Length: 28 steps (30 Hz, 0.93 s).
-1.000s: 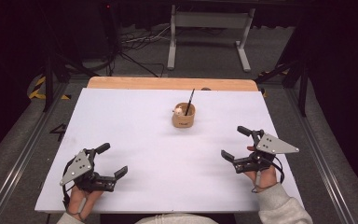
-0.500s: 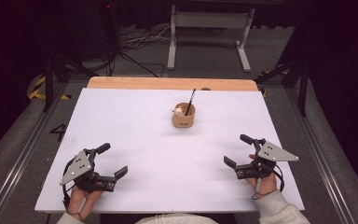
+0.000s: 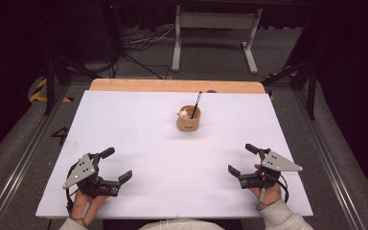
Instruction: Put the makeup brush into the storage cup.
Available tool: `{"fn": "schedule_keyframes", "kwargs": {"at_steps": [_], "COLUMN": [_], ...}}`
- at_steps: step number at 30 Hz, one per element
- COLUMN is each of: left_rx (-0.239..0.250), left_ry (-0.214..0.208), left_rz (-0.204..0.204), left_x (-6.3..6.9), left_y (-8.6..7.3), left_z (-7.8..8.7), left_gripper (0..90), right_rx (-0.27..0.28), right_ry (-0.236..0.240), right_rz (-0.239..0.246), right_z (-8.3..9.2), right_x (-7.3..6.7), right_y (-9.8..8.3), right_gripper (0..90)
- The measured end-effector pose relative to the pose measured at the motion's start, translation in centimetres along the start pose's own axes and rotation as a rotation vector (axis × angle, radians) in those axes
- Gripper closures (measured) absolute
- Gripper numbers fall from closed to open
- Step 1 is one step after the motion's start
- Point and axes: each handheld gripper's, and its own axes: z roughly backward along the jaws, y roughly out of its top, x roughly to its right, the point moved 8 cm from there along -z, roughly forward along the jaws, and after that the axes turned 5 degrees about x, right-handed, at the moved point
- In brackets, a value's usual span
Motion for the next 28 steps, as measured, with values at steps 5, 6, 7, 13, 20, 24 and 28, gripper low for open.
{"fn": "schedule_keyframes", "kwargs": {"at_steps": [5,6,7,13,20,24,28], "left_rx": [0.012,0.013,0.014,0.022,0.029,0.026,0.027], "left_ry": [0.005,0.003,0.006,0.004,0.017,0.014,0.012], "left_rz": [0.007,0.004,0.004,0.032,0.053,0.047,0.045], "left_x": [-0.11,-0.14,-0.17,-0.47,-0.90,-0.86,-0.76], "left_y": [0.02,0.02,-0.01,-0.21,-0.35,-0.34,-0.30], "left_z": [0.05,0.07,0.08,0.02,0.14,0.14,0.11], "left_gripper": [0.2,0.2,0.2,0.1,0.1,0.0,0.1], "right_rx": [-0.016,-0.016,-0.017,-0.009,-0.014,-0.017,-0.019], "right_ry": [-0.005,-0.005,-0.008,-0.020,-0.026,-0.022,-0.018], "right_rz": [0.011,0.011,0.004,-0.012,-0.014,-0.008,-0.005], "right_z": [-0.39,-0.39,-0.39,-0.31,-0.31,-0.34,-0.34], "right_x": [-0.16,-0.16,-0.11,0.21,0.40,0.30,0.23], "right_y": [-0.56,-0.56,-0.64,-0.70,-0.77,-0.76,-0.69], "right_gripper": [0.0,0.0,0.0,0.0,0.0,0.0,0.0]}}
